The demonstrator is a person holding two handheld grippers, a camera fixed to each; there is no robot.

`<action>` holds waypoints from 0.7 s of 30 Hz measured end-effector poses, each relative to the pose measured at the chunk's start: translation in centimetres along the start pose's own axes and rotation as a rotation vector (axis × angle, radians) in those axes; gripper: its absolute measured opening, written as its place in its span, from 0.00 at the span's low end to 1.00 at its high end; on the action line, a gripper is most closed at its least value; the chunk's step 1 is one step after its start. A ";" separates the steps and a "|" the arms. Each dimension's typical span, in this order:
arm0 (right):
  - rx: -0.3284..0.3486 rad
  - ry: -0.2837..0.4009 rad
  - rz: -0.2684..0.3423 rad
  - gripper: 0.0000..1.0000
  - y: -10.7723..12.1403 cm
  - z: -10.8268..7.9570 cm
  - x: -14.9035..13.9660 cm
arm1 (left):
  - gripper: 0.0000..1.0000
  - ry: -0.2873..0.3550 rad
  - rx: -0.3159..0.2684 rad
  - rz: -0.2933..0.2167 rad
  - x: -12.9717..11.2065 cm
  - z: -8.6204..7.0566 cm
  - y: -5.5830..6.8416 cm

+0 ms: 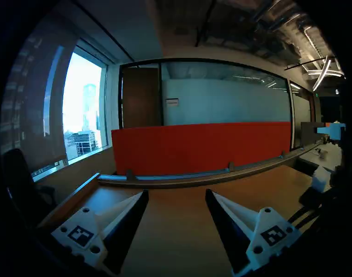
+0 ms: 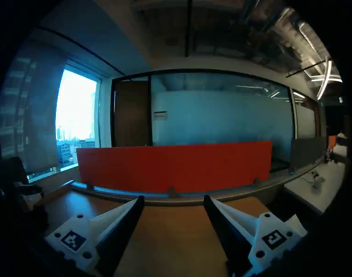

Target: Fold towel

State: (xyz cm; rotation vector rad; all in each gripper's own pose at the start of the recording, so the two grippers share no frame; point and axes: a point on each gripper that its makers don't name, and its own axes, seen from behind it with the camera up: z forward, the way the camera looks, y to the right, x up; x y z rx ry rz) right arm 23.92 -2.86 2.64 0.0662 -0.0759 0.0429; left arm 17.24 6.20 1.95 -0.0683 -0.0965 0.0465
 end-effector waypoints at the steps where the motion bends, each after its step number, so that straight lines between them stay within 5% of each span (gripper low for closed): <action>1: -0.003 -0.002 0.001 0.99 0.0 -0.1 0.1 | 0.90 0.005 -0.003 -0.002 -0.1 0.0 0.1; 9: -0.032 -0.040 -0.006 0.99 0.2 -0.6 -0.7 | 0.91 0.034 -0.008 0.003 -1.9 -0.1 -0.5; 21: -0.047 0.009 -0.007 0.99 -0.7 -1.9 -1.5 | 0.90 0.056 -0.013 -0.012 -7.1 -0.7 -1.4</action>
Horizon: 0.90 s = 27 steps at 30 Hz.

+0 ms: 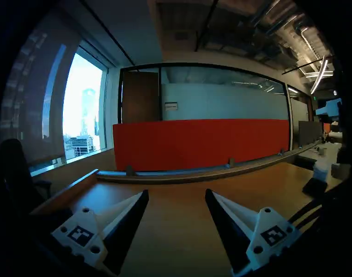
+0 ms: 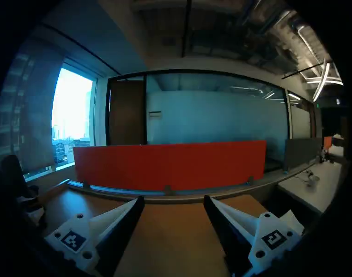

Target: Fold towel

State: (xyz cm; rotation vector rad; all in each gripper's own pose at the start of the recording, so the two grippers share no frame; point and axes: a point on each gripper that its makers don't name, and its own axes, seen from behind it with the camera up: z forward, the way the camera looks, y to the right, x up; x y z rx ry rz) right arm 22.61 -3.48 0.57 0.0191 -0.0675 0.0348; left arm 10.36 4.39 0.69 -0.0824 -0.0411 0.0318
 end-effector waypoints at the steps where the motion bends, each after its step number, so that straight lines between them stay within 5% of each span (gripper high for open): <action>1: -0.001 0.001 0.002 0.99 -0.1 -0.1 -0.4 | 0.90 0.003 0.001 -0.005 -0.5 -0.1 0.0; 14: -0.001 0.006 0.028 0.99 -1.3 -1.0 -4.9 | 0.90 0.031 0.019 -0.035 -5.9 -1.2 -1.4; 27: 0.009 -0.008 -0.003 0.99 -1.9 -1.0 -7.2 | 0.90 0.056 0.035 -0.052 -8.4 -1.0 -2.5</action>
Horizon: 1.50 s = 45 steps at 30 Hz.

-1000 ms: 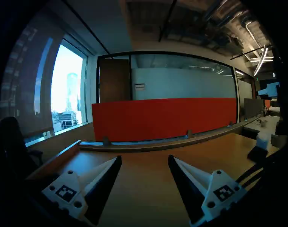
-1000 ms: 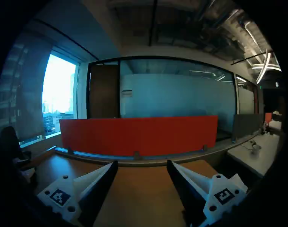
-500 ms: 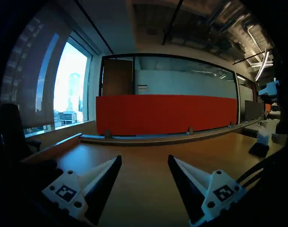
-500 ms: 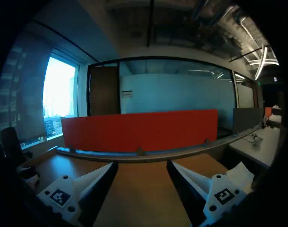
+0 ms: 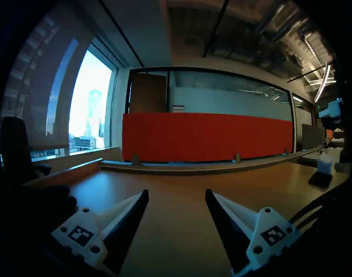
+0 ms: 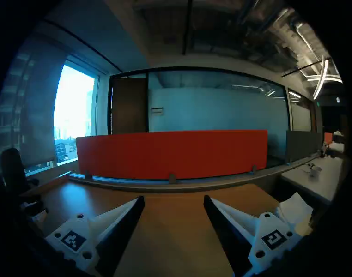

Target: Fold towel

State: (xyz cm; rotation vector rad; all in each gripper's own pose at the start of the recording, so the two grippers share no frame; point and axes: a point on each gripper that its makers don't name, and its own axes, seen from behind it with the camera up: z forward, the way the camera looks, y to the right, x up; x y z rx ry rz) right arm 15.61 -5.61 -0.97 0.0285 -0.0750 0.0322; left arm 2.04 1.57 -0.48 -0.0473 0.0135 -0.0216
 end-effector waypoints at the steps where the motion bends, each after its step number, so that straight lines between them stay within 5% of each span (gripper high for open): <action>1: -0.001 -0.001 -0.002 0.99 0.1 0.0 -0.1 | 0.91 0.001 0.001 -0.001 -0.1 0.0 0.0; 14: -0.007 -0.029 -0.012 0.99 0.5 -0.1 -1.9 | 0.91 -0.011 0.026 -0.004 -1.6 0.4 -1.6; 33: -0.013 -0.037 -0.010 0.99 1.0 0.1 -2.2 | 0.90 -0.015 0.037 0.021 -2.0 0.4 -1.6; 45: -0.019 0.030 -0.008 0.99 1.9 0.2 0.8 | 0.91 -0.016 0.037 0.021 -2.0 0.3 -1.6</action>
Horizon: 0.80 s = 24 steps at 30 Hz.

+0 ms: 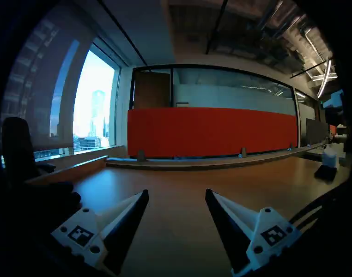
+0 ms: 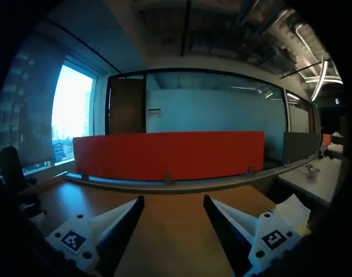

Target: Fold towel

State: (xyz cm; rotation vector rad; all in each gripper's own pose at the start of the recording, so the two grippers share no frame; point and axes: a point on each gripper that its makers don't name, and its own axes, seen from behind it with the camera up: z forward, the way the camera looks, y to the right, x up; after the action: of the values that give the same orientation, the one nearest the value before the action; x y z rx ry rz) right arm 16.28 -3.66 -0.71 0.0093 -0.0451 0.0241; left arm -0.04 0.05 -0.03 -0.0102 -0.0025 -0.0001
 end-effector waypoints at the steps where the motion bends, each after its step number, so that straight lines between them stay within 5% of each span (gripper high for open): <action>1: -0.001 0.010 -0.002 0.99 0.2 0.0 0.4 | 0.91 0.000 0.000 0.000 0.0 0.0 0.0; 9: -0.010 0.060 -0.012 0.99 1.9 0.0 1.3 | 0.91 0.000 0.000 0.000 0.0 0.0 0.0; 24: 0.007 0.076 0.033 0.99 3.2 0.8 -3.3 | 0.91 0.000 0.000 0.000 0.1 0.0 0.0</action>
State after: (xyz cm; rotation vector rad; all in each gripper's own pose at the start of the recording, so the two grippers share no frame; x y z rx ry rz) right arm 12.87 -0.51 0.01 0.0151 0.0312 0.0575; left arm 0.02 0.06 -0.01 -0.0102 -0.0026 0.0001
